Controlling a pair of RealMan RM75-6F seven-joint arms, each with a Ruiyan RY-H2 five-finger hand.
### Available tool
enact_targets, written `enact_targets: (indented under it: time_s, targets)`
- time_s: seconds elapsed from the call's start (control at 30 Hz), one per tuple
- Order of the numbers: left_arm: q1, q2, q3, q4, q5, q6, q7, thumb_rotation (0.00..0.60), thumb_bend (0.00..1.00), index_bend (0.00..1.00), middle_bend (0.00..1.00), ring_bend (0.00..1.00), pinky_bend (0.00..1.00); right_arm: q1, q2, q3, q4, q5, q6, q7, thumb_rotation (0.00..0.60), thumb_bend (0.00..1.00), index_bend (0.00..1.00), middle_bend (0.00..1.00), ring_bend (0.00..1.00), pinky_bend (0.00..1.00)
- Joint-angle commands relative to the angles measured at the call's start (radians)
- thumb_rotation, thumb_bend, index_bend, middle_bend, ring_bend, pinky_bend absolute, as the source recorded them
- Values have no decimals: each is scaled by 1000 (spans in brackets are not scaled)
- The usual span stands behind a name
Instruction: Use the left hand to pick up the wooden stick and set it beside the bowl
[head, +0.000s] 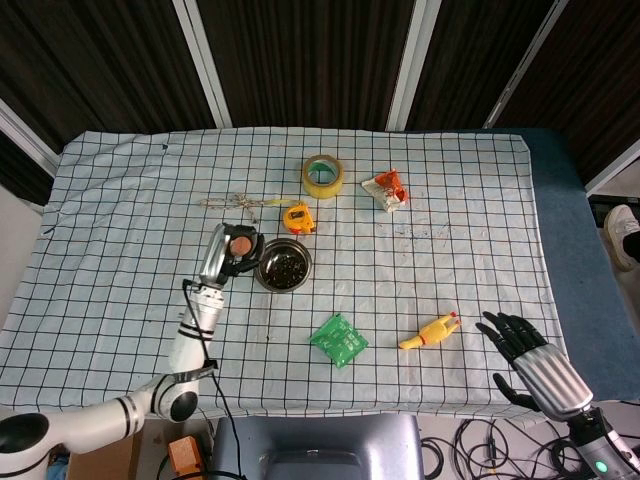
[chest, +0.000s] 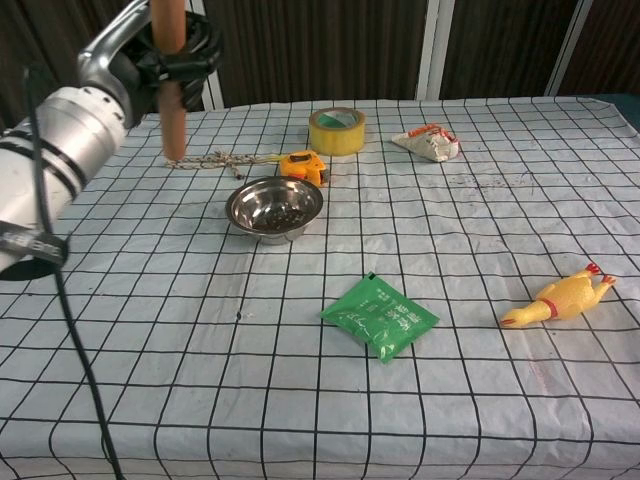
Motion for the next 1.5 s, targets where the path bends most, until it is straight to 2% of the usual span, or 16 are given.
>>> enact_targets:
  time_s: [0.03,0.1,0.27,0.37,0.4,0.6,0.77,0.83,0.9,1.03,1.1,1.17,1.33,1.43,1.5]
  targets:
    - [144,133,161,-78,58,52,205,600,783,1000,1000,935,1000,4,-5,-2,-3,-8,-6,-10,600,394,0,0,0,106]
    - [177,127,209,-38,69,69,283,600,783,1000,1000,933,1000,10,-9,-3,-6,-14,-16,-18,600,394,0,0,0,106]
    - [201,88,247,44,63,65,390,600,777,996,1000,899,1000,15,-11,-10,-10,-21,-29,-22,600,394,0,0,0,106]
    - [215,32,273,123,65,66,488,600,763,984,1000,880,1000,17,-10,-13,-12,-30,-28,-18,600,394,0,0,0,106]
    - [206,-16,294,175,91,65,544,600,761,982,1000,877,1000,17,-9,-14,-12,-33,-25,-16,600,394,0,0,0,107]
    - [181,-127,274,300,66,-8,585,600,740,924,1000,825,996,15,-7,-18,-10,-37,-17,-12,600,394,0,0,0,106]
    - [174,-172,260,364,62,-24,594,600,695,834,947,721,913,7,-1,-13,-4,-28,2,-9,600,394,0,0,0,106]
    - [174,-177,255,375,62,-29,591,600,659,759,874,646,830,4,1,-13,-4,-28,10,-3,600,394,0,0,0,106]
    - [175,-175,252,372,57,-39,590,600,608,626,752,542,703,5,3,-14,-2,-32,11,5,600,394,0,0,0,106]
    - [187,-152,241,325,42,-54,584,600,463,284,394,257,438,8,6,-18,1,-38,10,14,600,394,0,0,0,106]
    - [193,-131,240,286,28,-76,589,600,410,161,272,160,353,8,6,-17,1,-38,10,14,600,394,0,0,0,106]
    - [198,-116,238,258,17,-89,609,600,377,73,200,105,305,8,7,-17,0,-38,11,15,600,394,0,0,0,106]
    - [200,-93,228,208,-33,-139,701,555,327,1,96,25,235,7,5,-18,-7,-37,7,6,600,394,0,0,0,106]
    - [200,-81,220,179,-30,-129,712,479,296,0,6,0,165,7,4,-19,-9,-35,3,-1,600,394,0,0,0,106]
    - [200,-73,216,161,-18,-119,699,440,271,0,0,0,126,7,3,-18,-11,-31,-1,-5,600,394,0,0,0,106]
